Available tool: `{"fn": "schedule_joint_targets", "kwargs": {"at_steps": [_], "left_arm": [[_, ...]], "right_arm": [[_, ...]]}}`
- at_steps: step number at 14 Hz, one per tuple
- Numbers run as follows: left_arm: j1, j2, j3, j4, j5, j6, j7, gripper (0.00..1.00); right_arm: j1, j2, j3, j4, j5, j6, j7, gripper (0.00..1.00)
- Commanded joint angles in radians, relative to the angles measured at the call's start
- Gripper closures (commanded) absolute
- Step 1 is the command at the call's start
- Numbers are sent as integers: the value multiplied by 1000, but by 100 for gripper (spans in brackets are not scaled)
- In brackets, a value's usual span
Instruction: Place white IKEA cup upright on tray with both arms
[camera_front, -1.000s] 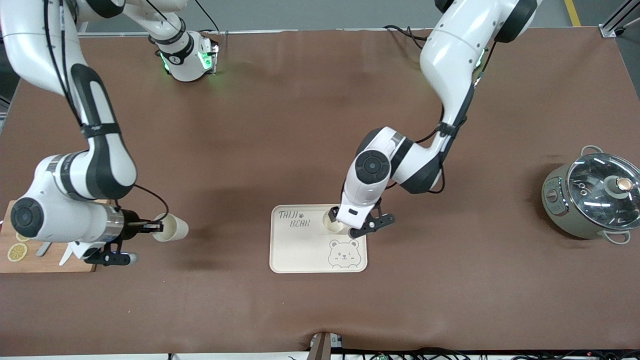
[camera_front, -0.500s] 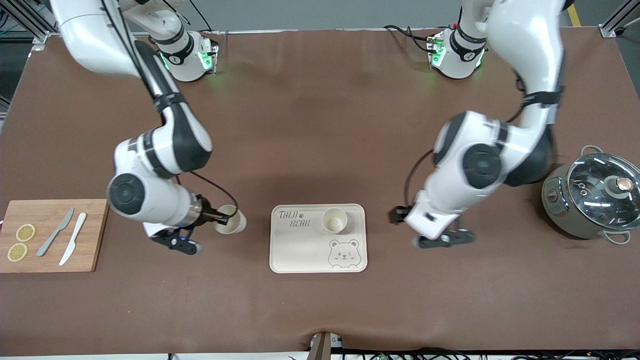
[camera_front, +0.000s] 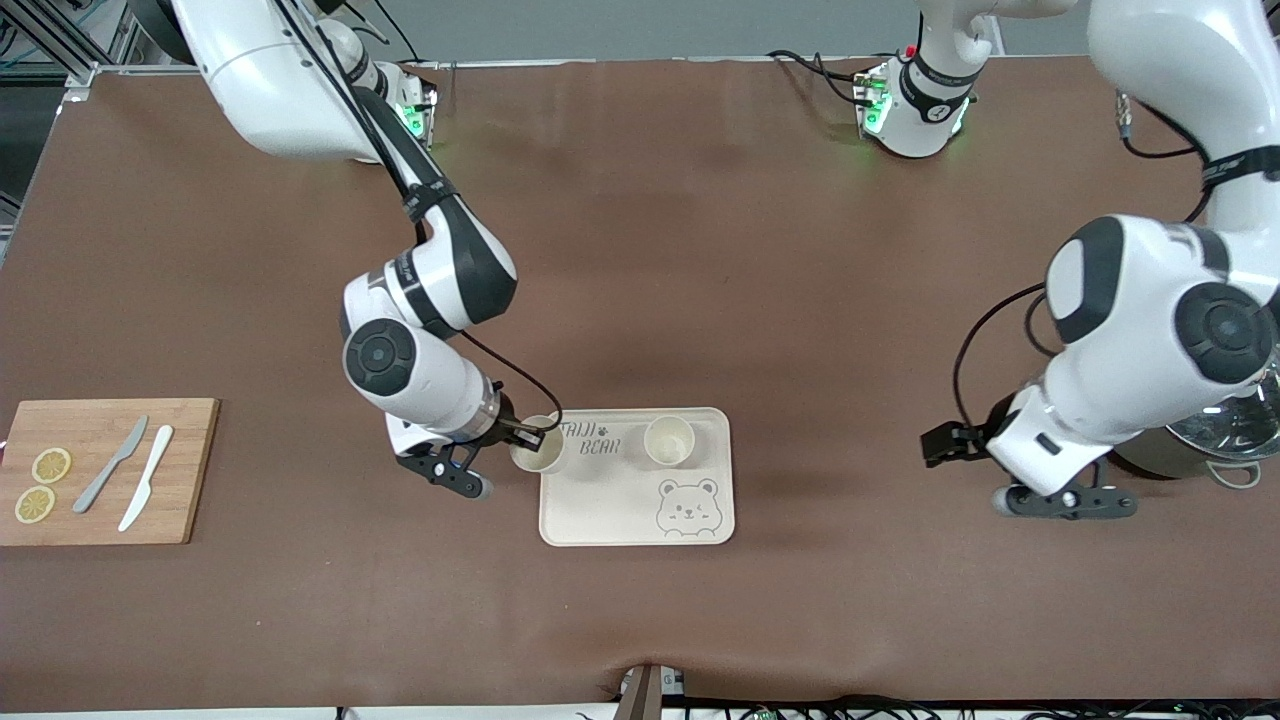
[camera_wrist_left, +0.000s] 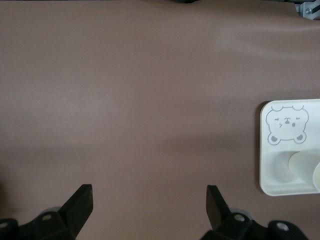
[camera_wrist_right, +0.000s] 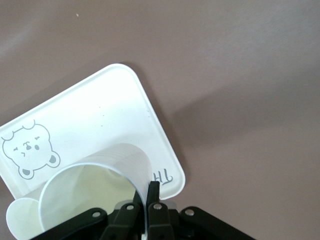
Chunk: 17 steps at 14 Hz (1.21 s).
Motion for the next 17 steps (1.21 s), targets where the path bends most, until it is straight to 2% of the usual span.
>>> {"fn": "schedule_joint_targets", "kwargs": {"at_steps": [1, 3, 5, 11, 15, 17], "left_arm": [[56, -189, -7, -183, -19, -7, 83, 0], [61, -284, -4, -269, -18, -8, 85, 0], [89, -324, -5, -257, -8, -40, 86, 0], [92, -440, -13, -270, -4, -249, 192, 0], [81, -468, -7, -298, -4, -253, 194, 0], [72, -499, -7, -342, -2, -241, 194, 0]], "right_arm": [[10, 37, -12, 28, -4, 33, 20, 100], [28, 64, -15, 28, -8, 68, 20, 100], [55, 89, -22, 28, -10, 102, 20, 100], [67, 124, -24, 28, -10, 145, 21, 100], [73, 140, -25, 28, -43, 166, 21, 100], [75, 144, -25, 28, -45, 168, 24, 100]]}}
